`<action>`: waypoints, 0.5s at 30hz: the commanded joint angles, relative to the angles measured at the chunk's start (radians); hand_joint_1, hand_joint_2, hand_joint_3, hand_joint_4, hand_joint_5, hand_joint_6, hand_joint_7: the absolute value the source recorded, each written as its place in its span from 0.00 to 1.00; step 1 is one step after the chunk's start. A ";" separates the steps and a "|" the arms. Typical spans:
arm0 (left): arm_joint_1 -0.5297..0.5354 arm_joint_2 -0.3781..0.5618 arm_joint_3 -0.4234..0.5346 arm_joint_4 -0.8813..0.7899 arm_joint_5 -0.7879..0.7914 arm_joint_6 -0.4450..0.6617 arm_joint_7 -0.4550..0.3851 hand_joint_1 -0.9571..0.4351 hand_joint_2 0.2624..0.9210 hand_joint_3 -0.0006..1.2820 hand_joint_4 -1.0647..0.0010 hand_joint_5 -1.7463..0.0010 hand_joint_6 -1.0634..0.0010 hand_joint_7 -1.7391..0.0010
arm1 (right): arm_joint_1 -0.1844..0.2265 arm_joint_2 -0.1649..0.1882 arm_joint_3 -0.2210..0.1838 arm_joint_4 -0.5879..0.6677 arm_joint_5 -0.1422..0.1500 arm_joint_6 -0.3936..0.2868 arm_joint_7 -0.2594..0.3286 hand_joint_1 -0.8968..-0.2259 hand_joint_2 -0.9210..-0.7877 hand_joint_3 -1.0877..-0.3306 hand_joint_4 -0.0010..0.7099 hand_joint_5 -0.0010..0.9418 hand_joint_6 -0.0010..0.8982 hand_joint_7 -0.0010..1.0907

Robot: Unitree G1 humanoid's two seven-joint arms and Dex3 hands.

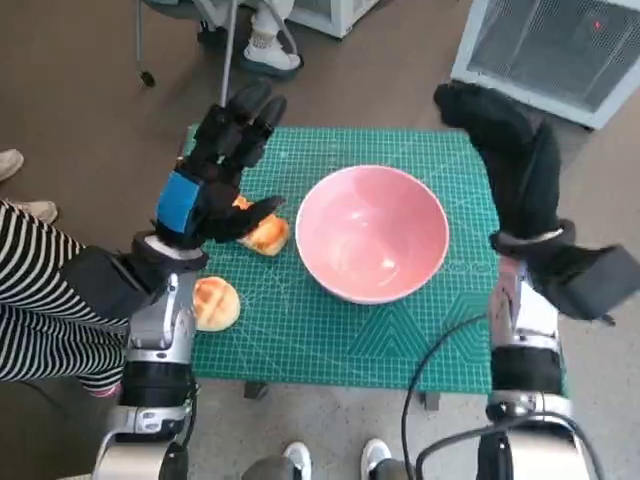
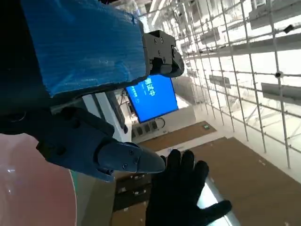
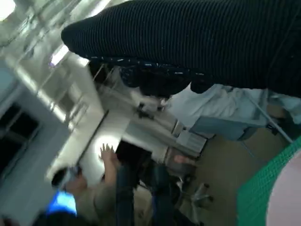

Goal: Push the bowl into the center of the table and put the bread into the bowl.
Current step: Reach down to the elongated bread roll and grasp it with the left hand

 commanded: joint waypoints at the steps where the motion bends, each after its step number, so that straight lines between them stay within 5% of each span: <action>1: -0.038 0.037 0.002 -0.030 0.001 0.011 -0.020 0.34 1.00 0.16 0.81 1.00 1.00 0.66 | 0.036 -0.009 0.024 -0.037 -0.024 0.036 -0.026 0.26 0.00 0.44 0.20 0.00 0.00 0.52; 6: -0.072 0.093 -0.001 -0.002 0.053 -0.011 -0.029 0.35 1.00 0.14 0.80 1.00 1.00 0.66 | 0.039 -0.012 0.035 -0.054 -0.033 0.047 -0.043 0.25 0.00 0.43 0.20 0.00 0.00 0.51; 10: -0.116 0.230 -0.043 0.022 0.215 -0.012 -0.045 0.36 0.98 0.13 0.79 0.99 1.00 0.66 | 0.038 -0.013 0.040 -0.059 -0.035 0.051 -0.050 0.24 0.00 0.43 0.20 0.00 0.00 0.51; 15: -0.180 0.383 -0.115 0.023 0.393 0.101 -0.092 0.44 0.86 0.08 0.81 1.00 1.00 0.69 | 0.040 -0.013 0.044 -0.064 -0.033 0.055 -0.053 0.23 0.00 0.43 0.20 0.00 0.00 0.50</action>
